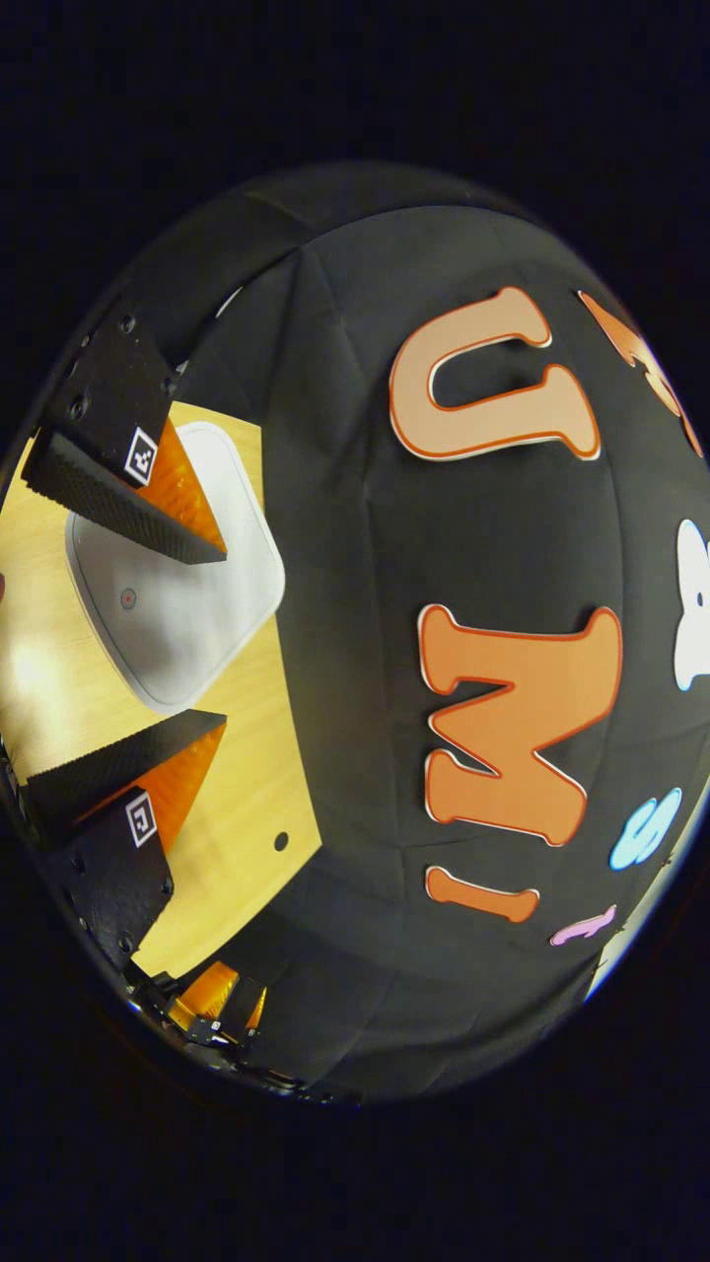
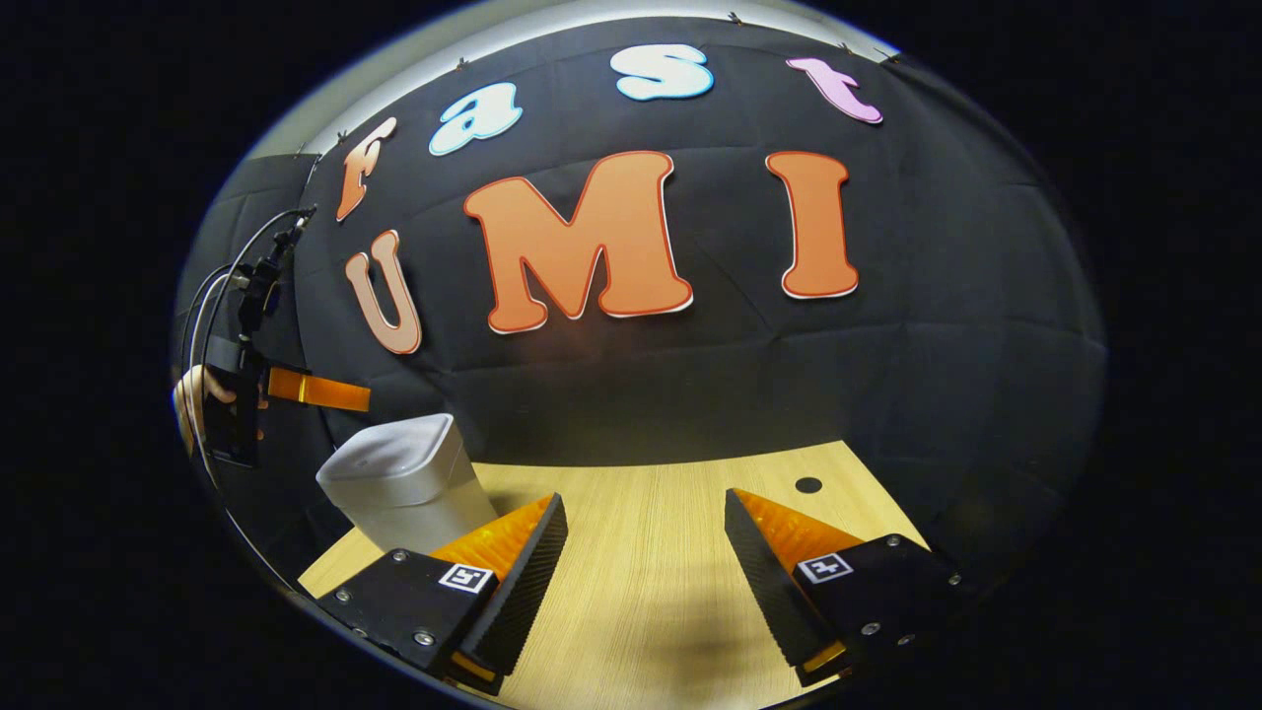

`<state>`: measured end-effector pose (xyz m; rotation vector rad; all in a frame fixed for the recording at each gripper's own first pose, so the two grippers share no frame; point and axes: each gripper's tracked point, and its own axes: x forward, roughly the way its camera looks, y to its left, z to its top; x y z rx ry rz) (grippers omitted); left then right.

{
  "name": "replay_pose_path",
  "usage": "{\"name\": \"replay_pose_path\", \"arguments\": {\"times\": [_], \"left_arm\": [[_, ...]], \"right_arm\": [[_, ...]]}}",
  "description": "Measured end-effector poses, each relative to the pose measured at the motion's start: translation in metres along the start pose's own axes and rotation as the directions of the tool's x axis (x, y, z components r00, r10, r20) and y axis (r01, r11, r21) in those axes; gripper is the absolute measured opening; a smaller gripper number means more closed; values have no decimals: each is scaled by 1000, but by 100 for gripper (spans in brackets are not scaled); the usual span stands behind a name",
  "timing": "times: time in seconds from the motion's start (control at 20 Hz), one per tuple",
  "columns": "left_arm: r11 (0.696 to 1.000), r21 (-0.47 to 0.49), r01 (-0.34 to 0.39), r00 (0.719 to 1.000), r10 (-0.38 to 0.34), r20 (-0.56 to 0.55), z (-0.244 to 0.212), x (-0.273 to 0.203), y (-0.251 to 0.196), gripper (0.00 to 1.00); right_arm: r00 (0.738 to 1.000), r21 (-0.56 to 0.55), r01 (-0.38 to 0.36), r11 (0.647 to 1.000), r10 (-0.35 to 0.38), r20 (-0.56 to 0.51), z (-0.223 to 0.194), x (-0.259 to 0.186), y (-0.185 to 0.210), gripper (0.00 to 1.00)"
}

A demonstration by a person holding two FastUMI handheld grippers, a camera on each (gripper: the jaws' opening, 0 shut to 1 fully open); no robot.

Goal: Press the lid of the desktop garbage bin to open it, pick up the crumpled paper on the desktop and throw it into the bin, then pick up the pop can on the desktop and drop it into the bin, and finally close the garbage bin lid.

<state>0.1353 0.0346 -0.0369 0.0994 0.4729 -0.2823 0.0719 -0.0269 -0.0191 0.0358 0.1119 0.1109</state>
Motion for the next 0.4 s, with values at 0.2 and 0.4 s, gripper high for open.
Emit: {"name": "replay_pose_path", "arguments": {"times": [0.2, 0.4], "left_arm": [[999, -5, 39, 995, -39, 89, 14, -19, -6, 96], [998, 27, 50, 988, -54, 146, 21, -30, -9, 96]], "right_arm": [[1000, -13, 0, 1000, 0, 25, 12, 1, 7, 96], [1000, -33, -4, 999, 5, 31, 16, 2, 14, 96]]}}
